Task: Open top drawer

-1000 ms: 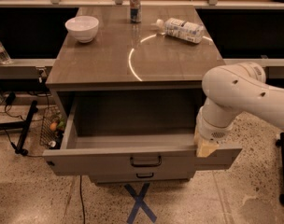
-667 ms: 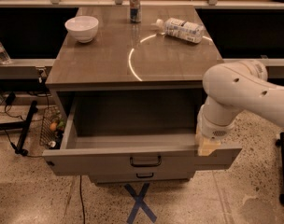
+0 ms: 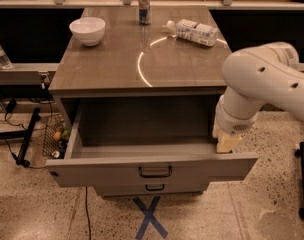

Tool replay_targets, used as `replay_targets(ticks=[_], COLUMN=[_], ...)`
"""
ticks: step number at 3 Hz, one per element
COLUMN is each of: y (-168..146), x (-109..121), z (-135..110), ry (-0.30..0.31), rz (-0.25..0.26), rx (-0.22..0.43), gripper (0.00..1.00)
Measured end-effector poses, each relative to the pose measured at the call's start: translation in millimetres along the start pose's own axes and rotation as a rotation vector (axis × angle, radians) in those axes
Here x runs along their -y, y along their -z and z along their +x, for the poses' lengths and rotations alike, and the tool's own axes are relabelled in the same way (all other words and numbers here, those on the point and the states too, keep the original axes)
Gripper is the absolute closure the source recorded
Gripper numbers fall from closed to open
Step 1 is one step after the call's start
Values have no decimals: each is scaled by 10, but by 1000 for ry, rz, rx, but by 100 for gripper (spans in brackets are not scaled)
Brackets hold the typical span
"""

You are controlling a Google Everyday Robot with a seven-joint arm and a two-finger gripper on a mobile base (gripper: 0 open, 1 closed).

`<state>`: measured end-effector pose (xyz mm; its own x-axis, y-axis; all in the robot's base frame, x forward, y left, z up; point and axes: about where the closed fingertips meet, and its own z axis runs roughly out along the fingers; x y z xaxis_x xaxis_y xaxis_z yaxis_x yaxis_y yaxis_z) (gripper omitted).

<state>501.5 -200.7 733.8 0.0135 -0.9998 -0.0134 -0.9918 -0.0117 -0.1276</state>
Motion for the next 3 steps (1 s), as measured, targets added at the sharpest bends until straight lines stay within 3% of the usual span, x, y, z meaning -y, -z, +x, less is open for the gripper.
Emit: replay_targets(ticks=[1, 2, 3], y=[301, 329, 121], x=[361, 524, 528], z=[-86, -172, -231], ry=[33, 50, 37], rz=[92, 120, 92], rx=[1, 22, 55], gripper=[1, 23, 54])
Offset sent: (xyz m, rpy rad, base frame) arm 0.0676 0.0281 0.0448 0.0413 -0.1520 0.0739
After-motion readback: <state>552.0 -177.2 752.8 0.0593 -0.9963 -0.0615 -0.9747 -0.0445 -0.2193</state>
